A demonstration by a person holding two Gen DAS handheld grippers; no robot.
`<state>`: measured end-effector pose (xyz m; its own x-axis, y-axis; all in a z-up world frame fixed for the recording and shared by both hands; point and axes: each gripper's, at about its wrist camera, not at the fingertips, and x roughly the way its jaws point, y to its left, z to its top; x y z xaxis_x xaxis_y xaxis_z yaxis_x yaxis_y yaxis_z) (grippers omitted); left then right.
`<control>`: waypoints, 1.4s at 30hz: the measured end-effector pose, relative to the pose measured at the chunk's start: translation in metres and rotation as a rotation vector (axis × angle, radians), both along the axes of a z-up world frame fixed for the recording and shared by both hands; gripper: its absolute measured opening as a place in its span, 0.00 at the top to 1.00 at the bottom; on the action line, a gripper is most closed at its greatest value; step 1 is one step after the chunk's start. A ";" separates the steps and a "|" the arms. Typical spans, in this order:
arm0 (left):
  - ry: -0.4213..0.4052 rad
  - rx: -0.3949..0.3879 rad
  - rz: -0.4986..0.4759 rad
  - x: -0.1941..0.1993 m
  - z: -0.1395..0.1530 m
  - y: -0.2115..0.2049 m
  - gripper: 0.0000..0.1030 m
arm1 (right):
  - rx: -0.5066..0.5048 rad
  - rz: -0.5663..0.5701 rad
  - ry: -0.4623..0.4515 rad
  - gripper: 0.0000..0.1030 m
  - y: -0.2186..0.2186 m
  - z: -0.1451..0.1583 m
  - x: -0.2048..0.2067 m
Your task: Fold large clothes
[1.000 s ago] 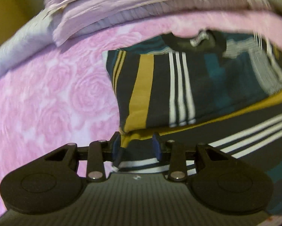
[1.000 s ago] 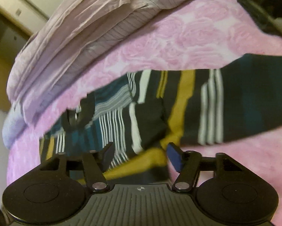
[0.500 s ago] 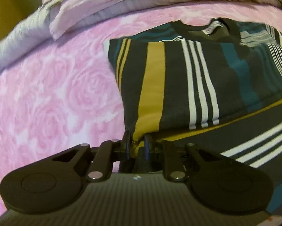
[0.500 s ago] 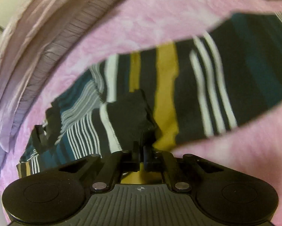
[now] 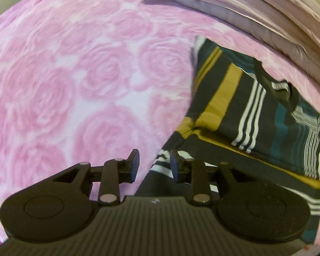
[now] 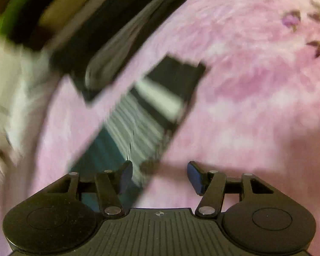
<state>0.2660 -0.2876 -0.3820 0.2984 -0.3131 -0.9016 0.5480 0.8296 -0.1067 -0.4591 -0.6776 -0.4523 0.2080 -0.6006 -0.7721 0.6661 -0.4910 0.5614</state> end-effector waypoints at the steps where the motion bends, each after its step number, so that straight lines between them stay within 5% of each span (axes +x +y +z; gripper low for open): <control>1: 0.007 -0.007 0.017 0.001 0.001 0.002 0.75 | -0.011 -0.021 -0.002 0.48 -0.005 -0.002 -0.006; 3: 0.016 -0.024 0.041 0.003 0.005 0.006 0.75 | -0.028 -0.053 0.006 0.53 -0.012 -0.005 -0.010; 5: 0.015 -0.042 0.057 0.003 0.009 0.009 0.75 | -0.008 -0.030 0.046 0.69 -0.022 -0.008 -0.003; 6: 0.017 -0.048 0.061 0.004 0.011 0.011 0.75 | -0.002 -0.006 0.063 0.96 -0.027 -0.008 0.000; 8: 0.016 -0.055 0.064 0.005 0.015 0.015 0.75 | -0.004 0.034 0.120 0.97 -0.035 0.000 0.010; 12: -0.002 -0.067 0.072 0.010 0.024 0.031 0.75 | -0.118 0.321 0.534 0.97 -0.046 0.062 0.095; 14: 0.001 -0.077 0.094 0.015 0.026 0.042 0.75 | -0.233 0.441 0.652 0.97 -0.036 0.101 0.154; 20: 0.017 -0.109 0.137 0.034 0.029 0.074 0.75 | -0.657 0.822 0.667 0.97 0.054 0.193 0.354; 26: 0.043 -0.115 0.185 0.062 0.025 0.111 0.75 | -0.936 1.297 0.573 0.95 0.208 0.191 0.519; 27: 0.056 -0.109 0.184 0.066 0.022 0.115 0.75 | -0.940 1.403 0.589 0.92 0.230 0.180 0.540; 29: 0.079 -0.096 0.167 0.072 0.015 0.121 0.75 | -0.854 1.572 0.757 0.52 0.271 0.143 0.578; 30: 0.090 -0.096 0.155 0.074 0.013 0.123 0.75 | -0.813 1.619 0.817 0.48 0.284 0.124 0.584; 34: 0.111 -0.094 0.088 0.076 0.002 0.122 0.75 | -0.580 1.641 0.854 0.48 0.285 0.075 0.557; 39: 0.141 -0.152 -0.024 0.077 -0.006 0.088 0.75 | -0.399 1.432 0.934 0.48 0.223 0.055 0.491; 42: 0.128 -0.191 -0.096 0.077 -0.008 0.055 0.75 | -0.388 1.317 0.972 0.48 0.186 0.055 0.457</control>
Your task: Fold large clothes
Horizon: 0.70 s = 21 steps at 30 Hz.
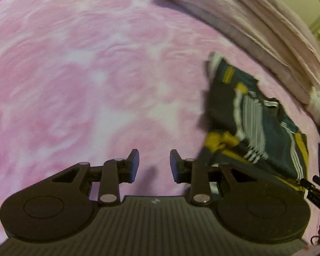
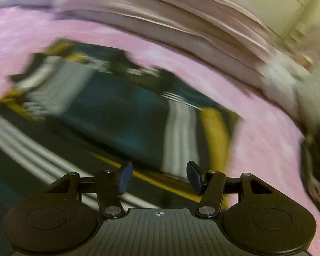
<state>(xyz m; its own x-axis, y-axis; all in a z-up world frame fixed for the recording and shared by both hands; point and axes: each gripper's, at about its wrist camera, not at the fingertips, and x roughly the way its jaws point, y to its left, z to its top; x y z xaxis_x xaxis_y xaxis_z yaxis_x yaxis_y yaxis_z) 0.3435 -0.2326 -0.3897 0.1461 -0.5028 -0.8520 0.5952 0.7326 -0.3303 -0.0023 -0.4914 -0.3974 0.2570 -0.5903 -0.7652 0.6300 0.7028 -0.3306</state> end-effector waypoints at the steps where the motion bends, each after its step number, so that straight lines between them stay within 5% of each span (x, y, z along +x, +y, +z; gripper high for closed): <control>1: -0.014 -0.014 -0.027 0.000 0.001 -0.012 0.75 | -0.031 -0.006 -0.009 0.50 -0.008 -0.001 -0.008; 7: -0.126 -0.110 -0.147 -0.014 0.013 -0.080 0.75 | -0.017 -0.060 -0.207 0.60 -0.060 0.009 -0.020; 9: -0.184 -0.116 -0.231 -0.025 0.012 -0.105 0.74 | 0.057 -0.056 -0.164 0.60 -0.070 -0.005 -0.017; 12: -0.262 -0.015 -0.389 -0.046 -0.010 -0.133 0.74 | 0.126 -0.117 -0.083 0.60 -0.079 -0.036 -0.036; 16: -0.312 0.002 -0.422 -0.064 -0.015 -0.114 0.71 | 0.154 -0.254 -0.171 0.60 -0.077 -0.022 -0.072; 21: -0.318 0.000 -0.396 -0.095 0.003 -0.058 0.76 | 0.152 -0.201 -0.232 0.60 -0.019 0.006 -0.117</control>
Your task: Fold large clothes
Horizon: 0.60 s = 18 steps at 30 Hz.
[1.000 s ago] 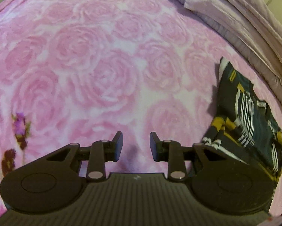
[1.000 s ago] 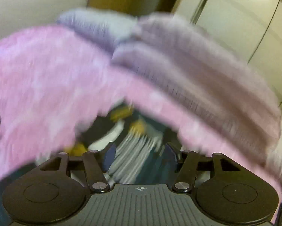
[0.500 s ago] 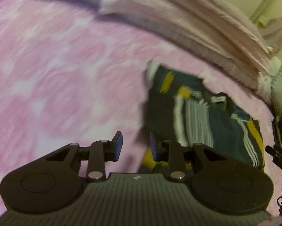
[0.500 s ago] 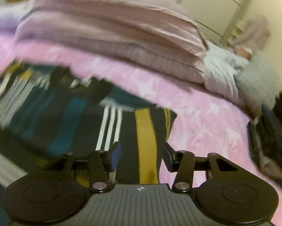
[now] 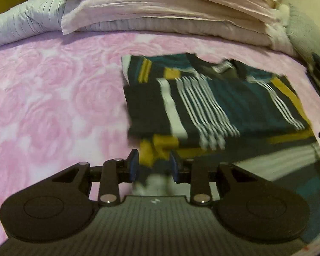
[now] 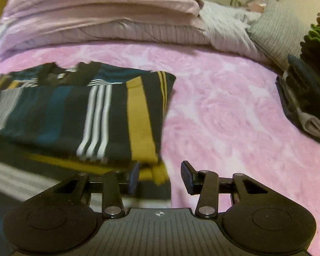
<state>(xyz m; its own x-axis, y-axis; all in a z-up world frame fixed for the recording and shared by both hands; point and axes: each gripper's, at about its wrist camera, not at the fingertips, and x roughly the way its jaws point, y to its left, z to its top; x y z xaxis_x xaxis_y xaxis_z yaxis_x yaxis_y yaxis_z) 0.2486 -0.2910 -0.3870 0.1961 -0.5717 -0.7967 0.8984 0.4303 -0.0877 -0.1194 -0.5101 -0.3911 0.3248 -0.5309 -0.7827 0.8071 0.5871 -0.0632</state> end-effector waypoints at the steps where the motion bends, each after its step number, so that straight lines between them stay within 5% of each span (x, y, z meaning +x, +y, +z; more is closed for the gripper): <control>1: 0.001 0.010 -0.020 -0.012 0.002 0.013 0.76 | 0.023 0.018 -0.018 0.60 0.015 0.000 -0.011; 6: 0.035 0.123 -0.059 -0.075 -0.009 0.077 0.75 | 0.115 0.091 0.041 0.60 0.096 -0.018 -0.053; 16: 0.071 0.273 0.097 -0.156 0.006 0.233 0.76 | 0.304 0.028 0.043 0.60 0.208 -0.011 -0.186; 18: 0.082 0.222 0.129 -0.159 0.018 0.246 0.76 | 0.299 0.037 0.037 0.60 0.214 -0.002 -0.198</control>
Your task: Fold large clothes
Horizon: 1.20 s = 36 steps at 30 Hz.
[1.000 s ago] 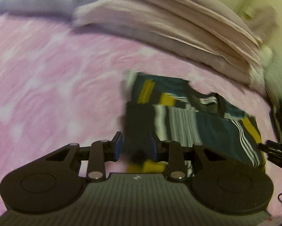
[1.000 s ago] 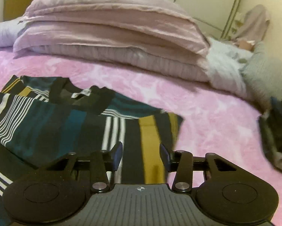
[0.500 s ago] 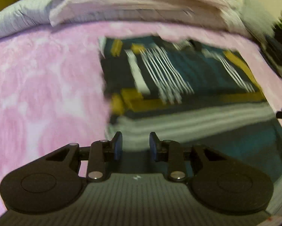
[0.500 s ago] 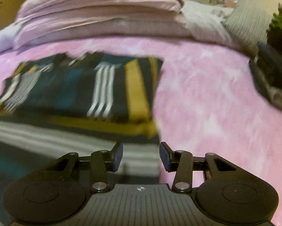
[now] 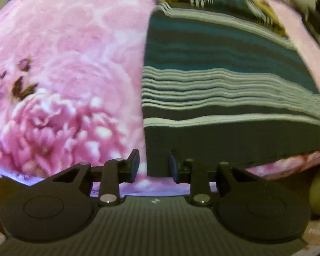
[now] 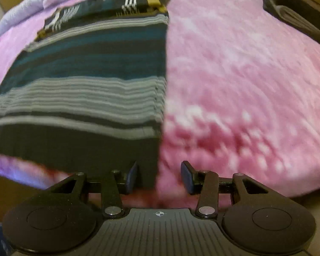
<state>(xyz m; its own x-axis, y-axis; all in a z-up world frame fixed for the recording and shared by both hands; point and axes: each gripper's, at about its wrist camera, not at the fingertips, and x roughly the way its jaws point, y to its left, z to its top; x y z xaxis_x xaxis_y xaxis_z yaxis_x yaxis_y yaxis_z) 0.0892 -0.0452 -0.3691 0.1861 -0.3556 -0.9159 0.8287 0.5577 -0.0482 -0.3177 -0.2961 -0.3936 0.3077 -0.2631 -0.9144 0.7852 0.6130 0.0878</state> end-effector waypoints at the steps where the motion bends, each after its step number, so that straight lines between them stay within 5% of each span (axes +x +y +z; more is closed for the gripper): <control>1: -0.002 -0.040 0.007 0.000 0.008 0.003 0.75 | -0.014 -0.008 -0.032 0.60 0.002 0.007 -0.007; 5: 0.034 -0.185 0.047 0.021 0.018 -0.006 0.72 | 0.018 -0.101 -0.232 0.56 -0.020 0.020 -0.026; 12: 0.183 -0.299 0.100 0.090 -0.033 -0.045 0.66 | 0.180 -0.220 -0.545 0.52 -0.088 -0.015 -0.024; 18: 0.258 -0.417 0.043 0.106 -0.057 -0.034 0.66 | 0.301 -0.163 -0.669 0.53 -0.113 -0.043 -0.017; 27: 0.502 -0.544 0.000 0.085 -0.070 0.034 0.68 | 0.351 -0.184 -0.765 0.53 -0.041 -0.050 -0.042; 30: 0.519 -0.584 0.004 0.088 -0.076 0.032 0.72 | 0.358 -0.214 -0.787 0.54 -0.037 -0.052 -0.042; 31: 0.538 -0.600 0.028 0.092 -0.079 0.029 0.79 | 0.365 -0.238 -0.794 0.61 -0.040 -0.054 -0.040; 33: 0.548 -0.588 0.073 0.097 -0.085 0.023 0.93 | 0.370 -0.277 -0.767 0.89 -0.045 -0.058 -0.037; 34: 0.564 -0.598 0.086 0.099 -0.085 0.023 0.93 | 0.373 -0.293 -0.748 0.97 -0.047 -0.059 -0.036; 36: 0.538 -0.607 0.084 0.096 -0.080 0.028 0.94 | 0.346 -0.289 -0.745 0.97 -0.043 -0.053 -0.037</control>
